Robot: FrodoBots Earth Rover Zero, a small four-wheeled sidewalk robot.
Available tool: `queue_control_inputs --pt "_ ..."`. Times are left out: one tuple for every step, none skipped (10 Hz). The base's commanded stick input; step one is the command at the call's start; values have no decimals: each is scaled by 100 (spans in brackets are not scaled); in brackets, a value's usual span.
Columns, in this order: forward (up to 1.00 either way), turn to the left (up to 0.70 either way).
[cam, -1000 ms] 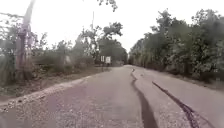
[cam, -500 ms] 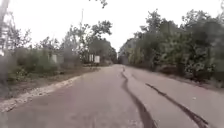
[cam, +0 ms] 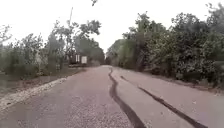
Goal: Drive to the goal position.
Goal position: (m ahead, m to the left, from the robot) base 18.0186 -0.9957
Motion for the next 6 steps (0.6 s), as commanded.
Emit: queue_control_inputs --pt "100 0" --pt "100 0" --pt "100 0" --pt "100 0" --pt "100 0" --pt "100 0"
